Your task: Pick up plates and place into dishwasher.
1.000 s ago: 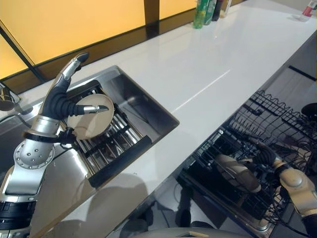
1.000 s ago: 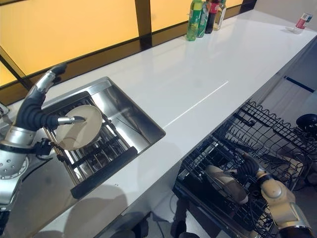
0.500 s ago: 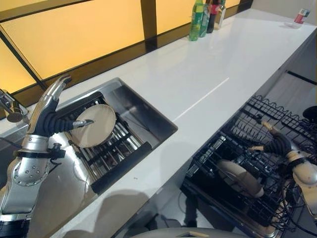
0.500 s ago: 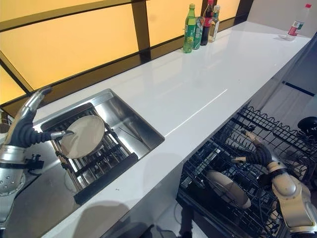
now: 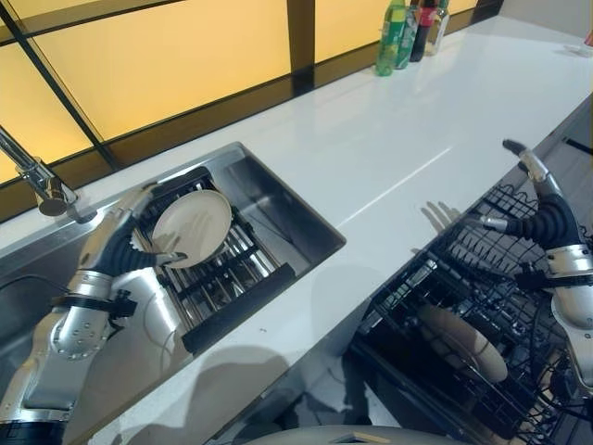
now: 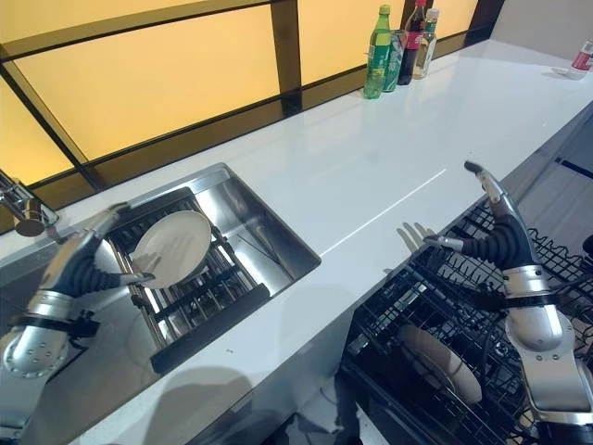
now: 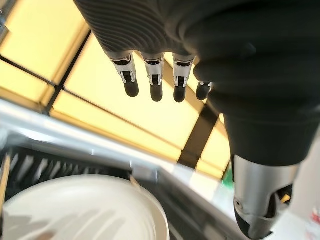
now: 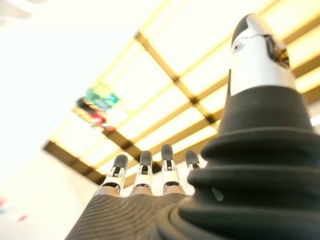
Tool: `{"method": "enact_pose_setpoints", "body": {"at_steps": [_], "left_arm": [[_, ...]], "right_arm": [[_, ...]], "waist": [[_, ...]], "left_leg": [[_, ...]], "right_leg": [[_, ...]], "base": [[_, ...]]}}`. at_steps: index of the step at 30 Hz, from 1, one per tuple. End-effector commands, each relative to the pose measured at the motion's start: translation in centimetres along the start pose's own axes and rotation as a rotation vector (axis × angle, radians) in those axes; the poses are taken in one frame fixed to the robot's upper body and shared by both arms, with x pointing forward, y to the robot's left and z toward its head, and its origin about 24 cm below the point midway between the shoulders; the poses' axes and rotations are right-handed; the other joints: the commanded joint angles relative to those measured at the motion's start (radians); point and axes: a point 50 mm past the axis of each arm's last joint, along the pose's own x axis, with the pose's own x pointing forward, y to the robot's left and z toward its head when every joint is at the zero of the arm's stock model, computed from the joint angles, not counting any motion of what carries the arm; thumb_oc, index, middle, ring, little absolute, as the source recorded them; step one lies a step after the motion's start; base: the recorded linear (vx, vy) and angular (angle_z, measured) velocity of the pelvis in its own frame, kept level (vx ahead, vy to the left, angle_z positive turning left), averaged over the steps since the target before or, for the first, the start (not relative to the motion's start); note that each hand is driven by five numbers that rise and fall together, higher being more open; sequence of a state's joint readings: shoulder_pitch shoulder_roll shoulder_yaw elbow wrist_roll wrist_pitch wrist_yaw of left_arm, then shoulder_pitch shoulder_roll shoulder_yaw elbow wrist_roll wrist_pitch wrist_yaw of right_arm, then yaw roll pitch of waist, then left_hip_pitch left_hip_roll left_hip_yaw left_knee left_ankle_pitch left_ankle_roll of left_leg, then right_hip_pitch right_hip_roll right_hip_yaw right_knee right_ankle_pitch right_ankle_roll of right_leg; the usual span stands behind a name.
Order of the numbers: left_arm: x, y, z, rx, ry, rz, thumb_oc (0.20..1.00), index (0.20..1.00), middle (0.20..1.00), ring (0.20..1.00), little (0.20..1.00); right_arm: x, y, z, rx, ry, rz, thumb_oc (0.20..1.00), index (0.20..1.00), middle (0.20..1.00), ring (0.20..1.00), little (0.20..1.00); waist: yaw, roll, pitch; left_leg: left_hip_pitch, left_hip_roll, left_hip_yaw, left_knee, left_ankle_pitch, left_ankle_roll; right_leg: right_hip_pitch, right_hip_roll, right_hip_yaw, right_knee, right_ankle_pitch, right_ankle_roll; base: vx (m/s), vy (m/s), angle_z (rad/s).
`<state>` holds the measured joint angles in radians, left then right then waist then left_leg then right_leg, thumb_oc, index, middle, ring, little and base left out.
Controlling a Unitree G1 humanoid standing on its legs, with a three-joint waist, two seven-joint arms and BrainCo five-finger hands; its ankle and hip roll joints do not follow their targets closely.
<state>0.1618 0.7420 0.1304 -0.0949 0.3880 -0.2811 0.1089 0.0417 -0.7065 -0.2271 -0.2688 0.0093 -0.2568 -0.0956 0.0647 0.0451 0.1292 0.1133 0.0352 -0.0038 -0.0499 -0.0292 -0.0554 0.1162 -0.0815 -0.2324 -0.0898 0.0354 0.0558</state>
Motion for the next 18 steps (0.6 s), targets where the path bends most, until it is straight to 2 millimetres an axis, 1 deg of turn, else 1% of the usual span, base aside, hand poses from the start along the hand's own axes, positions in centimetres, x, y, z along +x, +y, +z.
{"method": "enact_pose_setpoints", "body": {"at_steps": [1, 6, 11, 15, 18], "left_arm": [[1.8, 1.5, 1.5, 0.097, -0.122, 0.042, 1.0, 1.0, 1.0, 1.0, 1.0], [2.3, 0.4, 2.5, 0.126, -0.181, -0.013, 1.0, 1.0, 1.0, 1.0, 1.0], [2.4, -0.7, 3.4, 0.149, -0.223, -0.074, 1.0, 1.0, 1.0, 1.0, 1.0], [2.3, -1.4, 3.2, 0.204, -0.218, -0.091, 1.0, 1.0, 1.0, 1.0, 1.0], [2.2, -1.9, 2.0, 0.277, -0.163, -0.073, 1.0, 1.0, 1.0, 1.0, 1.0]], "right_arm": [[1.7, 0.4, 3.6, 0.09, -0.213, -0.023, 1.0, 1.0, 1.0, 1.0, 1.0], [2.2, 1.6, 4.3, 0.131, -0.231, 0.018, 1.0, 1.0, 1.0, 1.0, 1.0], [2.3, 2.1, 4.5, 0.151, -0.237, 0.043, 1.0, 1.0, 1.0, 1.0, 1.0], [2.4, 2.3, 4.7, 0.158, -0.242, 0.061, 1.0, 1.0, 1.0, 1.0, 1.0], [2.3, 2.4, 4.6, 0.162, -0.241, 0.069, 1.0, 1.0, 1.0, 1.0, 1.0]], "waist": [[0.015, -0.026, -0.046], [0.021, -0.027, -0.04], [0.021, -0.028, -0.025], [0.015, -0.028, -0.008], [0.011, -0.027, 0.001]], "left_leg": [[-0.069, -0.009, 0.019, -0.005, 0.034, -0.005], [-0.068, -0.019, 0.018, 0.01, 0.024, 0.003], [-0.07, -0.027, 0.018, 0.028, 0.015, 0.01], [-0.072, -0.03, 0.022, 0.033, 0.011, 0.015], [-0.076, -0.032, 0.026, 0.037, 0.01, 0.018]], "right_leg": [[-0.015, -0.015, 0.009, 0.138, -0.129, 0.037], [-0.018, -0.029, 0.003, 0.147, -0.126, 0.045], [-0.021, -0.039, 0.004, 0.155, -0.12, 0.053], [-0.028, -0.046, 0.013, 0.159, -0.114, 0.062], [-0.033, -0.05, 0.02, 0.159, -0.11, 0.067]], "base": [[0.07, 0.069, 0.04], [0.08, 0.065, 0.09], [0.08, 0.054, 0.09], [0.07, 0.061, 0.01], [0.05, 0.055, 0.0]]}}
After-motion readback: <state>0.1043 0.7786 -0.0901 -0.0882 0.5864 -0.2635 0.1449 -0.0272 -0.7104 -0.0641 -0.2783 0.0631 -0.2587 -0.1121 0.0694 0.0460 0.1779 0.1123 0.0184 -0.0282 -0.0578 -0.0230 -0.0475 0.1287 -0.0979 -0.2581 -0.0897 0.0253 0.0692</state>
